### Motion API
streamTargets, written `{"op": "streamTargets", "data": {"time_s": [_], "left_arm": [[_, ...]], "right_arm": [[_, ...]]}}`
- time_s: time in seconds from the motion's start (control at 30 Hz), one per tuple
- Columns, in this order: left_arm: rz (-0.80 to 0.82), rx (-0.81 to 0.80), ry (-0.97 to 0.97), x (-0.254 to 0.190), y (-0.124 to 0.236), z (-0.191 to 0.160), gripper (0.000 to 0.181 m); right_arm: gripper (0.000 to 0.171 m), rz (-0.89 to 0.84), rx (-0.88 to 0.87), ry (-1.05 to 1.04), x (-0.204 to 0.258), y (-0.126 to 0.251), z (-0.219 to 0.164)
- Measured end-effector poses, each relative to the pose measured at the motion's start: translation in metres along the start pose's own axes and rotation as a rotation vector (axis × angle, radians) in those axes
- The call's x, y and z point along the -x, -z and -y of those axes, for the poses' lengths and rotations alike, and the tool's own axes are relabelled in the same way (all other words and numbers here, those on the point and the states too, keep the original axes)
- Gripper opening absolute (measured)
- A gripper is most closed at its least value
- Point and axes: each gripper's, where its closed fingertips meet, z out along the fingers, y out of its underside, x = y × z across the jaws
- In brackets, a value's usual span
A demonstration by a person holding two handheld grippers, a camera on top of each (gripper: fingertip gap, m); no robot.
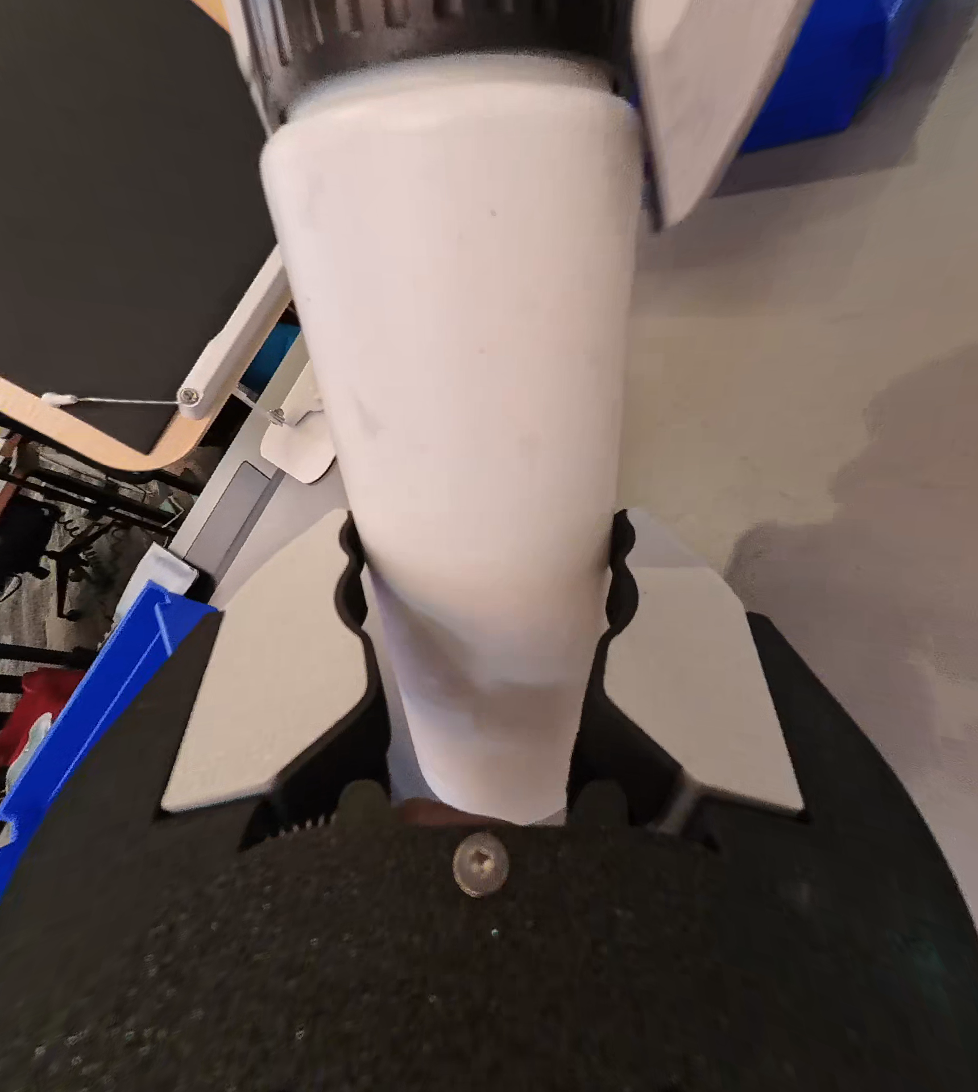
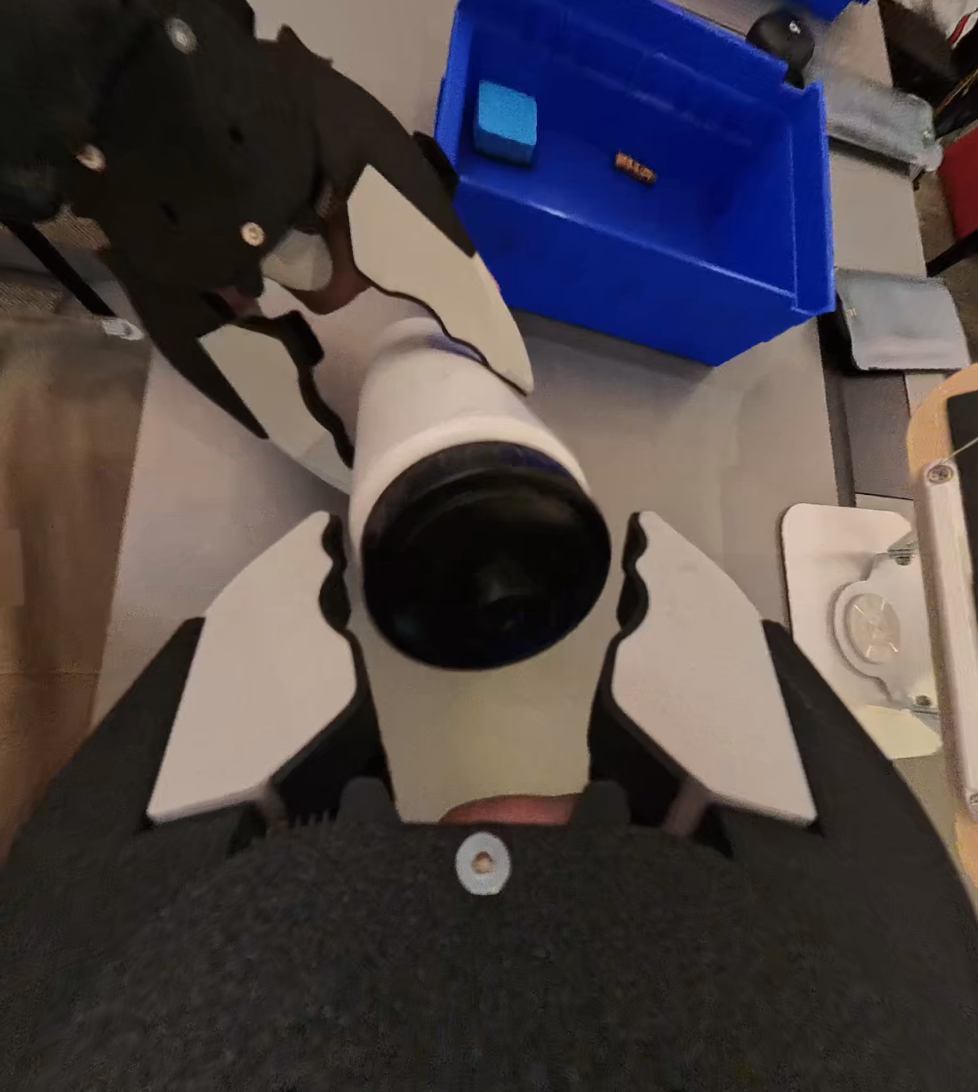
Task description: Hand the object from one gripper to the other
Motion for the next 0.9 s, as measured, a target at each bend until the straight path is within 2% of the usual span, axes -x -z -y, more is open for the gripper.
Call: {"op": "streamTargets", "data": {"time_s": [0.13, 0.33, 0.43, 0.63, 0.77, 0.9], "left_arm": [[0.035, 0.023, -0.039, 0.001, 0.000, -0.005, 0.080], [0.111, -0.074, -0.011, 0.008, 0.005, 0.003, 0.078], [0.108, -0.133, 0.069, 0.013, 0.015, 0.004, 0.078], [-0.166, -0.190, 0.344, 0.010, 0.023, -0.003, 0.094], [-0.339, -0.312, 0.404, 0.013, 0.022, 0.031, 0.097], [-0.470, -0.390, 0.334, 0.014, 0.016, 0.071, 0.104]], "right_arm": [[0.084, 0.016, 0.039, 0.026, 0.003, -0.010, -0.004], [0.084, -0.066, 0.031, 0.118, -0.002, -0.001, 0.008], [0.083, -0.137, 0.065, 0.153, -0.018, 0.012, 0.006], [0.083, -0.103, 0.124, 0.147, -0.029, 0.040, -0.006], [0.083, -0.015, 0.248, 0.190, -0.028, 0.046, -0.004], [0.083, 0.120, 0.347, 0.241, -0.018, 0.055, 0.011]]}}
